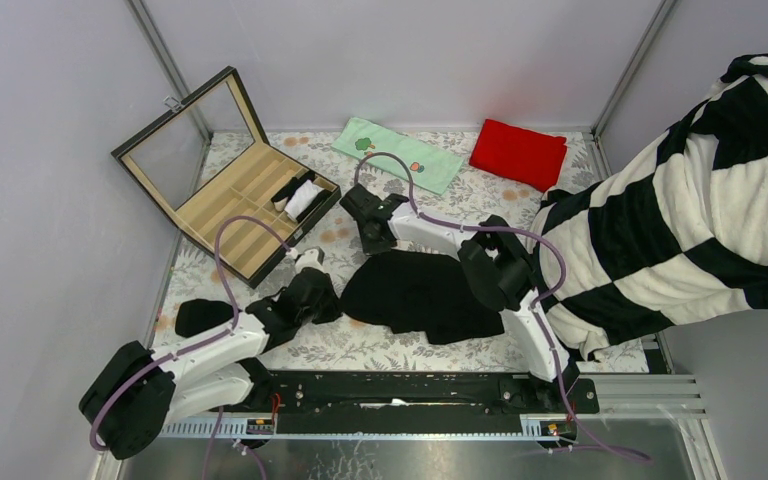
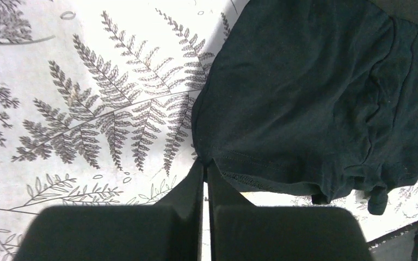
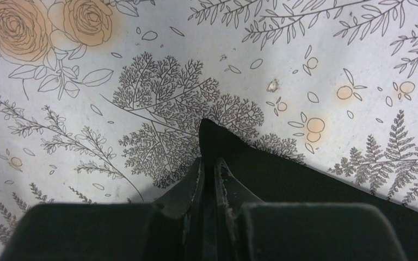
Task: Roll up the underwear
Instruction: Fold the underwear at the center of the board.
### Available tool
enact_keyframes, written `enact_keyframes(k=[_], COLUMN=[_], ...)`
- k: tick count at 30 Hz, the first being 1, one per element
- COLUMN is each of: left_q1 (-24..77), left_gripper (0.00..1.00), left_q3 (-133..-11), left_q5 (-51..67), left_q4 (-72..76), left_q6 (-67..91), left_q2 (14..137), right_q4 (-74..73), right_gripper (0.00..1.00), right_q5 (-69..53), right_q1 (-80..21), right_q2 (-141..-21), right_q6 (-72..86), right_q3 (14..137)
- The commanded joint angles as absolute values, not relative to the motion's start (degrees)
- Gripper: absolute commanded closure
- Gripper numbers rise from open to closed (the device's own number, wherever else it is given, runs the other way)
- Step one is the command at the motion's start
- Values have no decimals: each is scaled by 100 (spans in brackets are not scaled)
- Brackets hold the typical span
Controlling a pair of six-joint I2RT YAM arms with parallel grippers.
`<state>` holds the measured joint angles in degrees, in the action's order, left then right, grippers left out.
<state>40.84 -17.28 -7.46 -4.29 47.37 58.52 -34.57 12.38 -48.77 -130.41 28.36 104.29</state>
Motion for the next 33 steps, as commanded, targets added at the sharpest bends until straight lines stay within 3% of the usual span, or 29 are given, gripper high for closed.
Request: enact_keyframes(k=[1,9,14,22,33], left_q1=[4118,4117,4120,4272,5594], left_gripper=[100,100,100,100,100], left_q3=[-2214,-3088,-3415,-3911,-4298], left_q5=[-1213,-2079,-1871,-853,-431], left_q4=[-900,-2248,-2525,-2394,-1714], left_q6=[4373,3957,3593,3041,3212], left_q2=[5737,4832,4450,5072,6009], right_q4=[-3067,-1451,-405,308,42], right_gripper=[94,96,96,94,93], right_q5=[977,87,-331,-718,-509], right_q1=[-4891,-4638,-4316,-3859,-3548], right_q2=[-12315,-11308,-10710,-9992,-8882], right_q6=[3004,3579,4015,4127,3710], right_q3=[10168,9056,8229,7280,6261])
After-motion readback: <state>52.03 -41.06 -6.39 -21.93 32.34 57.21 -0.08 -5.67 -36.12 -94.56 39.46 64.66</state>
